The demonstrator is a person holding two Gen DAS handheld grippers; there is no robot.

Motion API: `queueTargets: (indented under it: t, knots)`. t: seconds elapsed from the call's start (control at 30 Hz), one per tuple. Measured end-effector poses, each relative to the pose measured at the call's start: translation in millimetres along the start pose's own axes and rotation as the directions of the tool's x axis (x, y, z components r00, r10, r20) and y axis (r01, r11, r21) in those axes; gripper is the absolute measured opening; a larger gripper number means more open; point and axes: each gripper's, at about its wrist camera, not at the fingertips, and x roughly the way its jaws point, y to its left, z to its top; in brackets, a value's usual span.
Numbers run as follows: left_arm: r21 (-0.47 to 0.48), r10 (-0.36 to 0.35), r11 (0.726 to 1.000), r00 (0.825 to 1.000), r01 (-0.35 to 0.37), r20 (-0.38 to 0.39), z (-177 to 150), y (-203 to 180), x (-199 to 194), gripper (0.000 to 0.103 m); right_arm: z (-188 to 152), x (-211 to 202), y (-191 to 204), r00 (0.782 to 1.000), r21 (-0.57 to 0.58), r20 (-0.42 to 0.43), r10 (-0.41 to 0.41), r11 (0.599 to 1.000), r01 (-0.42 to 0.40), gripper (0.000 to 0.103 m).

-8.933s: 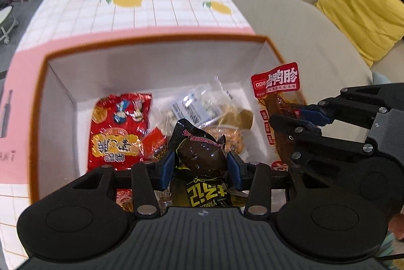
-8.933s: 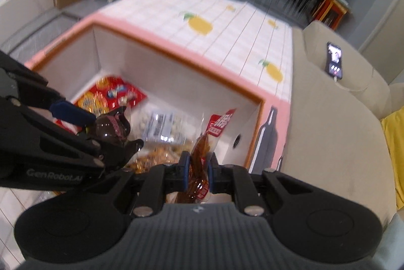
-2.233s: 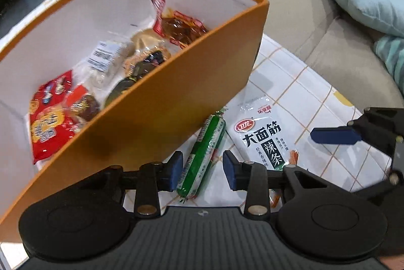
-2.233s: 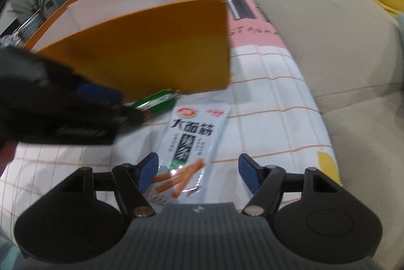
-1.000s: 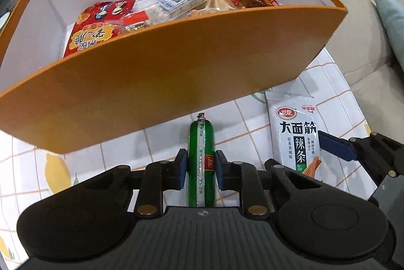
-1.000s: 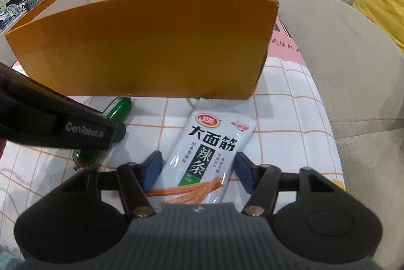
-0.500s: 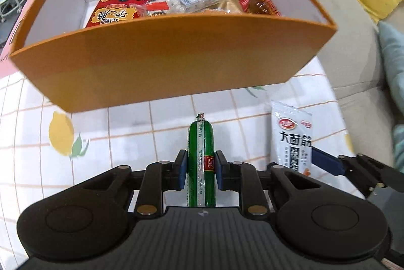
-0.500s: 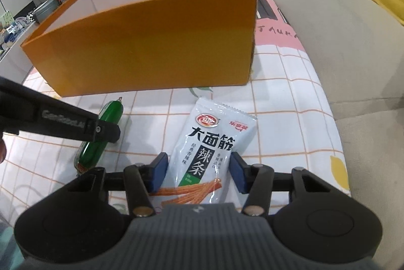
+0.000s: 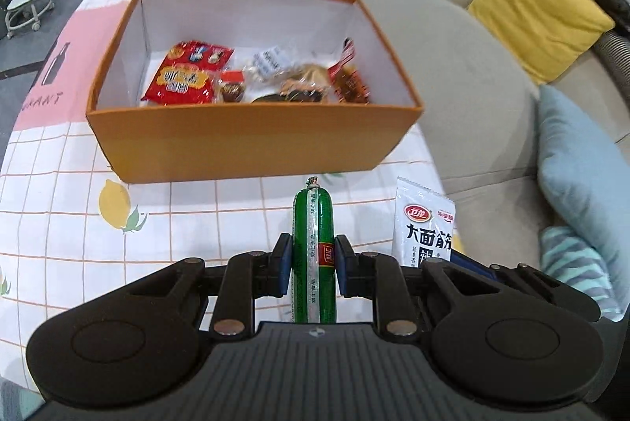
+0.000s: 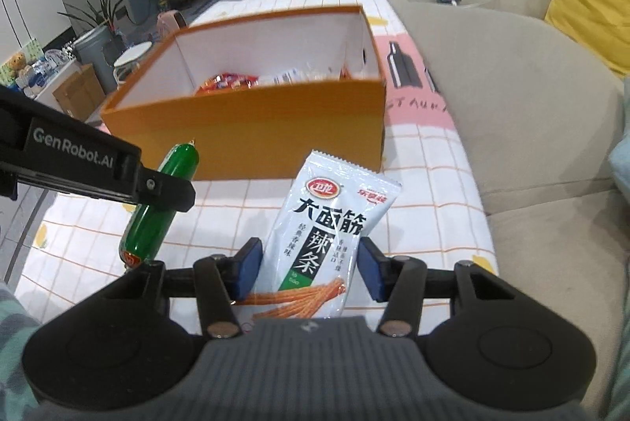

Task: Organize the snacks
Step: 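Lift the sausage and packet and carry them over the orange box, then lower both held snacks into the box and open both grippers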

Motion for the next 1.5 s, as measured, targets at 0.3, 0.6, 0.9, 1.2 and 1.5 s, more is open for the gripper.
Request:
queueTargets:
  t: [0.3,0.6,0.9,1.2,1.5]
  knots:
    - [0.029,-0.034,0.999,0.997,0.032,0.073,2,-6,-41,0.024,9,-51,5,0.995,-0.024,0.1,0.024,0.999,-0.021,0.051]
    - [0.081,-0.044,0.996,0.992,0.034,0.118,39,8,-70,0.024,57,-77,9,0.983,-0.115,0.157,0.091,0.991,-0.074,0.05]
    - [0.147,-0.013,0.989,0.99,-0.008,0.14,97,17,-68,0.024,132,-54,16,0.974,-0.197,0.142,0.177,0.969,-0.147,0.05]
    - [0.155,0.05,0.986,0.997,-0.058,0.055,135,43,-4,0.024,189,28,24,0.983,-0.242,0.036,0.179,0.956,-0.166,0.05]
    - [0.204,0.174,0.967,0.981,-0.155,-0.083,153,77,78,0.024,205,132,29,0.981,-0.307,-0.147,0.126,0.937,-0.166,0.05]
